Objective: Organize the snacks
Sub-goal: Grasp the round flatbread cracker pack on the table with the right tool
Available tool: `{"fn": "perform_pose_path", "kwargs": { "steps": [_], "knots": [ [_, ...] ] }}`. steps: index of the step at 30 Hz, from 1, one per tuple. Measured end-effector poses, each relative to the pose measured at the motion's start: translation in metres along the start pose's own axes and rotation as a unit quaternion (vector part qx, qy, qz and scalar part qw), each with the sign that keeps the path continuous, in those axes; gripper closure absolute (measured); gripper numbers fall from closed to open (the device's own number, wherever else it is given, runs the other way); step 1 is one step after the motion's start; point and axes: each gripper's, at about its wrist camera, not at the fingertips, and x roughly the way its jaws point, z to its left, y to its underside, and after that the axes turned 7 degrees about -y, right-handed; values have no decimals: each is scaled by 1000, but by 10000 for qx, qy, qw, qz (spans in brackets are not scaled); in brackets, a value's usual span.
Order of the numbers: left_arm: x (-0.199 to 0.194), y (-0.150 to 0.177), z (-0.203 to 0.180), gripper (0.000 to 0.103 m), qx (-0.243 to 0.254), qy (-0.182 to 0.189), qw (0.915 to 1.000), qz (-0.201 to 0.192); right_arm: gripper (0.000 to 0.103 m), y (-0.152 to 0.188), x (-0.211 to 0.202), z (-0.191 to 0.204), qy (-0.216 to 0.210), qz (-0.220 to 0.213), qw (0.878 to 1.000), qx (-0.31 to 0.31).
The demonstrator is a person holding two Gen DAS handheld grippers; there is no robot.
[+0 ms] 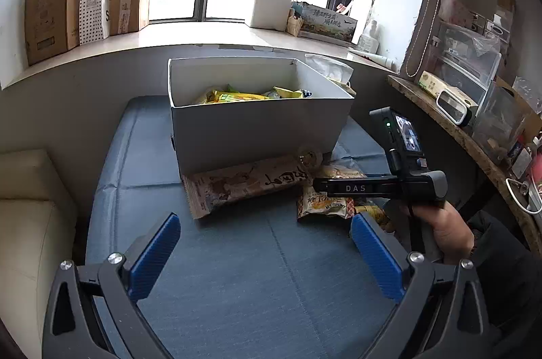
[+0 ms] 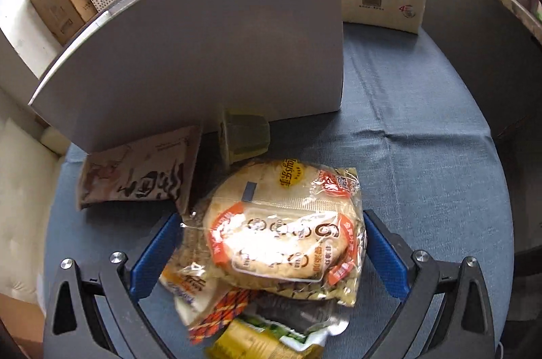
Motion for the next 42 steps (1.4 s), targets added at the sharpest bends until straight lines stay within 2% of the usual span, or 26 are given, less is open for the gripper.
{"fn": "perform_pose_path", "kwargs": {
  "steps": [2, 5, 6, 7, 8, 9, 11, 12, 13, 15, 17, 20, 22, 24, 25, 27, 31, 35, 39, 41, 42],
  "knots": [
    [3, 3, 2, 0, -17, 2, 10000, 53, 1, 1, -1, -1, -7, -29, 10000, 51],
    [8, 7, 5, 0, -56, -56, 9999, 152, 17, 1, -7, -4, -25, -172, 9998, 106],
    [9, 8, 5, 0, -69, -44, 9998, 164, 27, 1, -8, -5, -44, -194, 9998, 98],
    [11, 10, 6, 0, -76, -29, 9998, 181, 58, 2, -11, -7, -72, -216, 9997, 74],
    [12, 10, 5, 0, -65, -25, 9998, 199, 73, 2, -12, -8, -3, -188, 9998, 60],
    [13, 11, 4, 0, -44, -38, 9998, 208, 79, 1, -12, -10, 131, -151, 9998, 66],
    [15, 12, 3, 0, -28, -53, 9997, 226, 79, 2, -13, -16, 126, -25, 9998, 135],
    [16, 12, 2, 0, -22, -42, 9997, 240, 67, 4, -15, -18, 42, -3, 9999, 152],
    [17, 12, 2, 0, -6, -43, 9997, 242, 41, 5, -18, -19, -69, 41, 9999, 151],
    [17, 12, 0, 0, 14, -50, 9997, 237, 8, 10, -26, -25, -294, 4, 9991, 301],
    [17, 12, -1, 0, 15, -47, 9997, 242, 8, 16, -36, -33, -619, -35, 9971, 446],
    [18, 12, -1, 0, 25, -44, 9997, 249, 8, 23, -51, -50, -457, -82, 9969, 637],
    [19, 11, -2, 0, 49, -40, 9997, 250, 8, 27, -64, -56, -144, -199, 9981, 565],
    [20, 8, -5, 0, 66, -22, 9997, 238, 8, 22, -67, -62, 388, -324, 9981, 363],
    [20, 7, -7, 0, 77, -10, 9997, 221, 8, 17, -67, -63, 526, -345, 9977, 241],
    [19, 6, -10, 0, 111, 32, 9998, 187, 8, 8, -66, -65, 519, -382, 9978, 146],
    [19, 6, -17, 0, 227, 4, 9995, 218, 8, -19, -47, -58, 644, -399, 9968, -250],
    [20, 8, -18, 0, 243, 14, 9994, 239, 6, -34, -17, -52, 533, -152, 9974, -455],
    [22, 8, -15, 0, 191, 3, 9995, 270, 4, -41, -1, -43, 598, 77, 9955, -727],
    [23, 9, -14, 0, 189, -12, 9995, 271, 4, -41, 10, -43, 447, 318, 9961, -695],
    [23, 9, -13, 0, 183, -7, 9994, 278, 4, -41, 11, -41, 475, 288, 9959, -714]
  ]
}}
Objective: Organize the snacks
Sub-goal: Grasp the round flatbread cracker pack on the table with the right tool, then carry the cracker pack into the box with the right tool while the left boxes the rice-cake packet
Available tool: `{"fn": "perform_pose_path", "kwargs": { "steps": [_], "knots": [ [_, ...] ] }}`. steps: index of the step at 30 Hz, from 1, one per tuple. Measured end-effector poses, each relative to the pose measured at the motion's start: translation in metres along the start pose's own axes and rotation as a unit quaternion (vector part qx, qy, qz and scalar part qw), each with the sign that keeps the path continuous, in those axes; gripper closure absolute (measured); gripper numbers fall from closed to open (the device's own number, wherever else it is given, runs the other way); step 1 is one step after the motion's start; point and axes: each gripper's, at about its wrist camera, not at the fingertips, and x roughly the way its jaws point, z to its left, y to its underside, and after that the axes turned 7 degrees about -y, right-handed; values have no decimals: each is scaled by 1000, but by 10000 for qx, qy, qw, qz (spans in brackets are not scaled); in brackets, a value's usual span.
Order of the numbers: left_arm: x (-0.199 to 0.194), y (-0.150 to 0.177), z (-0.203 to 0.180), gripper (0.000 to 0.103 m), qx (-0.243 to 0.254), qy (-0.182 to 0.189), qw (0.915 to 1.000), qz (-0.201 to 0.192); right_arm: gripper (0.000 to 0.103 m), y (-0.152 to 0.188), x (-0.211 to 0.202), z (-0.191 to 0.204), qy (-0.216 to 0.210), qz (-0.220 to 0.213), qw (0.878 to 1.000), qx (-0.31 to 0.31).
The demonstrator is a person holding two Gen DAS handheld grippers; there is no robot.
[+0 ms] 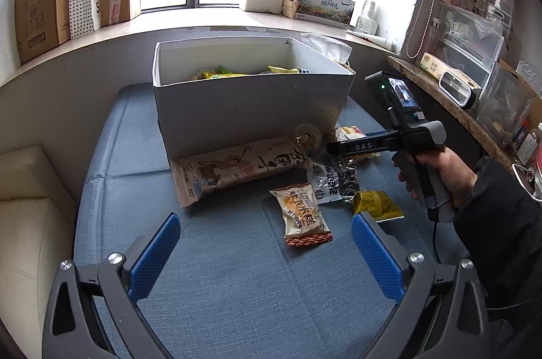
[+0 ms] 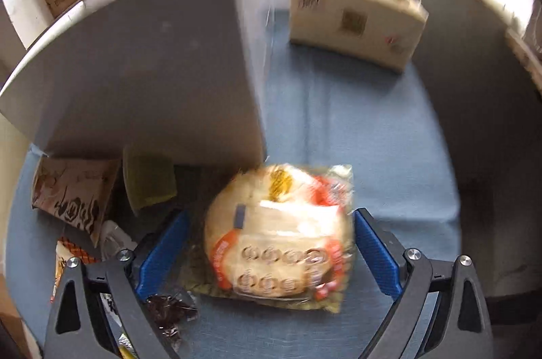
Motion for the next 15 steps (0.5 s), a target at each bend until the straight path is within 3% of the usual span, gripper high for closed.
{"fn": "perform_pose_path", "kwargs": {
  "steps": [2, 6, 15],
  "knots": [
    [1, 1, 0, 0, 10, -6, 10000, 17, 5, 4, -1, 2, 51, -84, 9999, -54],
    [8, 1, -3, 0, 65, -67, 9999, 95, 18, 11, -11, 3, 143, -226, 9996, -14],
    [35, -2, -19, 0, 123, 43, 9993, 345, 20, 23, -70, 0, -110, -629, 9978, 172]
  ]
}}
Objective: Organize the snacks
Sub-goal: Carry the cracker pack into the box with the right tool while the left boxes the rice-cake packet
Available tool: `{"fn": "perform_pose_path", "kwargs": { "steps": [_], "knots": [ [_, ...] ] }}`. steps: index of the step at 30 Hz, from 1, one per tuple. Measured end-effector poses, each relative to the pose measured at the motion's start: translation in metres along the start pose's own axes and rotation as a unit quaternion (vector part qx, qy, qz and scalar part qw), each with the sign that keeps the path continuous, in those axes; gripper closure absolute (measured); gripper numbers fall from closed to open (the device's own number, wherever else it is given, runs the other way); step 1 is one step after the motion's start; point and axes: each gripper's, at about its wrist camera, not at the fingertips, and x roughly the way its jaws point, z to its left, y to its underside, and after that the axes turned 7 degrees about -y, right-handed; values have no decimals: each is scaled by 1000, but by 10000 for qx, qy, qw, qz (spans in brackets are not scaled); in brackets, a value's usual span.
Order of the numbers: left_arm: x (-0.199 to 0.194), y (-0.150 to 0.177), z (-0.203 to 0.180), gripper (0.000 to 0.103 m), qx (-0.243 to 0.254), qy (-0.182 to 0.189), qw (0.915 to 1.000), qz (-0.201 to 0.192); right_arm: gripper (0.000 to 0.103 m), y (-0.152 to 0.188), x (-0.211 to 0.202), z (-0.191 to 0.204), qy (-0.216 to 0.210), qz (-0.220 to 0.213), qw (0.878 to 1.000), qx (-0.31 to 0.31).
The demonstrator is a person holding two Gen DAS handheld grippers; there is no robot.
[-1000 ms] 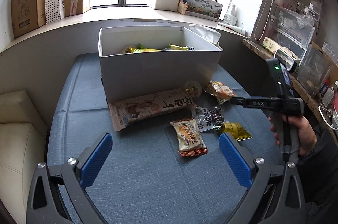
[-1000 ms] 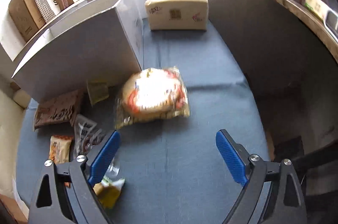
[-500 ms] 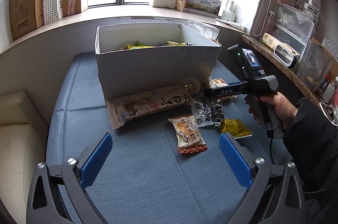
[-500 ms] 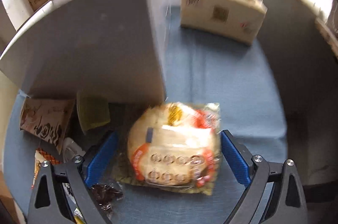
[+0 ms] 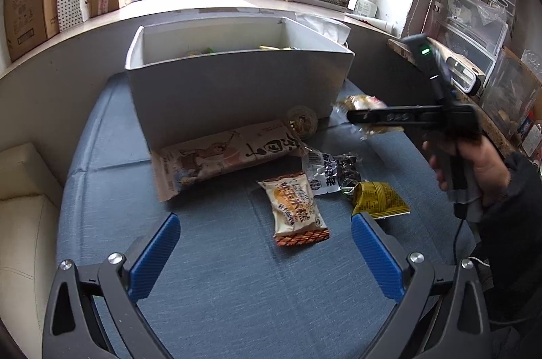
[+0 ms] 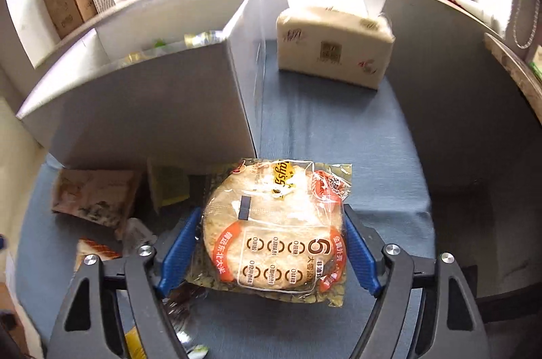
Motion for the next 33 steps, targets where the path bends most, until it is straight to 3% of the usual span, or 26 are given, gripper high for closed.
{"fn": "perform_pose_path", "kwargs": {
  "steps": [10, 16, 17, 18, 20, 21, 27, 33],
  "knots": [
    [86, -20, -36, 0, 258, -554, 9948, 820, 20, 43, -66, 4, -441, -476, 9975, 279],
    [100, -16, -47, 1, 400, -715, 9928, 873, 20, 64, -91, 5, -607, -610, 9959, 277],
    [101, -15, -47, 5, 421, -723, 9924, 900, 20, 67, -92, 5, -628, -609, 9958, 283],
    [104, -15, -48, 20, 425, -733, 9921, 923, 20, 70, -94, 4, -648, -618, 9955, 294],
    [104, -15, -45, 31, 365, -698, 9928, 903, 20, 72, -93, 4, -696, -640, 9951, 290],
    [102, -16, -43, 47, 362, -769, 9926, 864, 20, 73, -93, 5, -725, -641, 9949, 287],
    [81, -18, -26, 50, 167, -584, 9952, 773, 20, 76, -89, 13, -851, -600, 9943, 247],
    [27, -27, -7, 50, 1, -514, 9983, 261, 20, 68, -84, 34, -1039, -610, 9927, 58]
  ]
}}
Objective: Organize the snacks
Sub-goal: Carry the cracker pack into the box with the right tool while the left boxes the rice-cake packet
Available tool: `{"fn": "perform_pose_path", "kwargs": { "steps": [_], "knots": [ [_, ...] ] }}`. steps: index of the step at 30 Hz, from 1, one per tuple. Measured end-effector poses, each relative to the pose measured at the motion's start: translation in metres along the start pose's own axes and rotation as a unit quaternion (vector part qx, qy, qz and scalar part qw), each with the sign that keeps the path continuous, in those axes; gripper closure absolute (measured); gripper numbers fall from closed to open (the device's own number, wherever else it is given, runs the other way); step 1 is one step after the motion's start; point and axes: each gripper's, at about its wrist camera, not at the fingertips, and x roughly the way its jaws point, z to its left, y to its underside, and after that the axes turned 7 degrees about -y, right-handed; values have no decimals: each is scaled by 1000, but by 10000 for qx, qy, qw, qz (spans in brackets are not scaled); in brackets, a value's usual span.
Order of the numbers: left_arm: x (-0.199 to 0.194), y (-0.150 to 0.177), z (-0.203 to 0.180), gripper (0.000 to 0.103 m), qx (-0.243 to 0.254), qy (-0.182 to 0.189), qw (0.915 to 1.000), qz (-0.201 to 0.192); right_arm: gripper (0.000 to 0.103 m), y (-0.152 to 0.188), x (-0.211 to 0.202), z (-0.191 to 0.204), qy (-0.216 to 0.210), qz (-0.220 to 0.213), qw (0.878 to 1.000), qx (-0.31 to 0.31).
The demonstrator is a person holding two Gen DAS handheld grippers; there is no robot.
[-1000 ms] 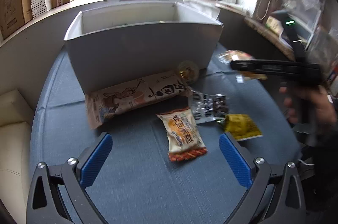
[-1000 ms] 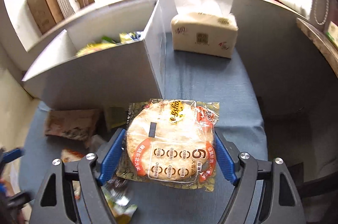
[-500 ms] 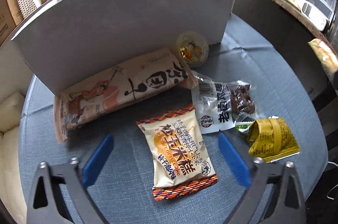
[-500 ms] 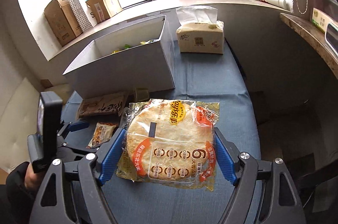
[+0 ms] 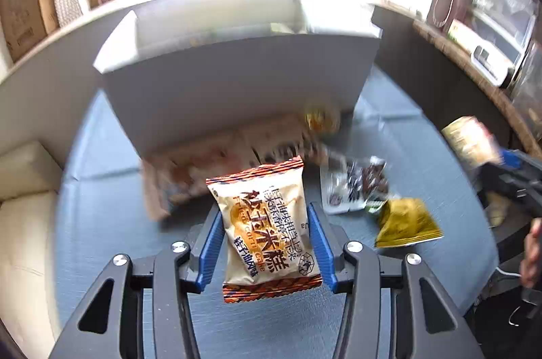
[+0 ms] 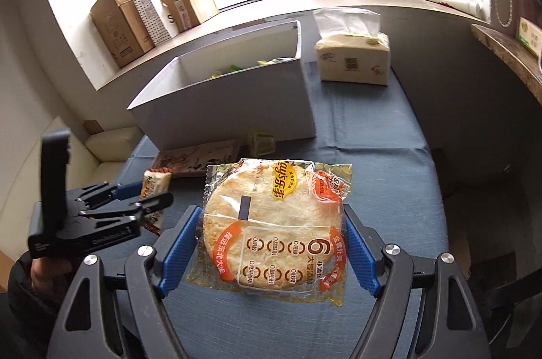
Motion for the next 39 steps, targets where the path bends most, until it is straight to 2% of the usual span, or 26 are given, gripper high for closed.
{"fn": "perform_pose_path", "kwargs": {
  "steps": [3, 8, 13, 17, 18, 20, 23, 27, 28, 29, 30, 31, 35, 39],
  "knots": [
    [-28, -20, 12, 50, -104, 56, 9994, -338, 20, -15, 4, 13, -138, -68, 9998, -143],
    [-63, -74, 32, 50, -280, 49, 9954, -917, 20, -57, 9, 33, -329, -328, 9981, -400],
    [-65, -132, 41, 50, -293, -48, 9915, -1265, 20, -111, 23, 46, -489, -509, 9959, -568],
    [-36, -169, 50, 50, -298, -176, 9935, -1088, 20, -155, 51, 40, -668, -542, 9949, -532],
    [-24, -177, 53, 50, -309, -222, 9942, -1003, 20, -164, 62, 37, -683, -436, 9951, -569],
    [3, -185, 57, 49, -387, -300, 9958, -776, 20, -178, 85, 29, -468, -289, 9967, -601],
    [42, -191, 63, 49, -480, -333, 9972, -467, 20, -187, 114, 12, -532, -54, 9975, -459],
    [72, -182, 66, 48, -429, -357, 9983, -189, 18, -187, 145, -6, -518, 291, 9978, -306],
    [75, -180, 66, 46, -382, -334, 9986, -169, 15, -186, 149, -8, -494, 366, 9977, -268],
    [77, -178, 65, 35, -322, -267, 9989, -188, 13, -185, 152, -11, -500, 389, 9978, -185],
    [76, -175, 65, 12, -301, -247, 9990, -206, 8, -185, 153, -14, -517, 386, 9979, -110],
    [76, -174, 65, 1, -311, -222, 9990, -218, 5, -184, 153, -17, -563, 381, 9977, -65],
    [70, -175, 68, 0, -393, -112, 9988, -272, 0, -184, 145, -15, -553, 217, 9981, -156],
    [61, -177, 65, 0, -321, -249, 9985, -380, 0, -189, 131, -13, -653, 60, 9978, -124]
  ]
}}
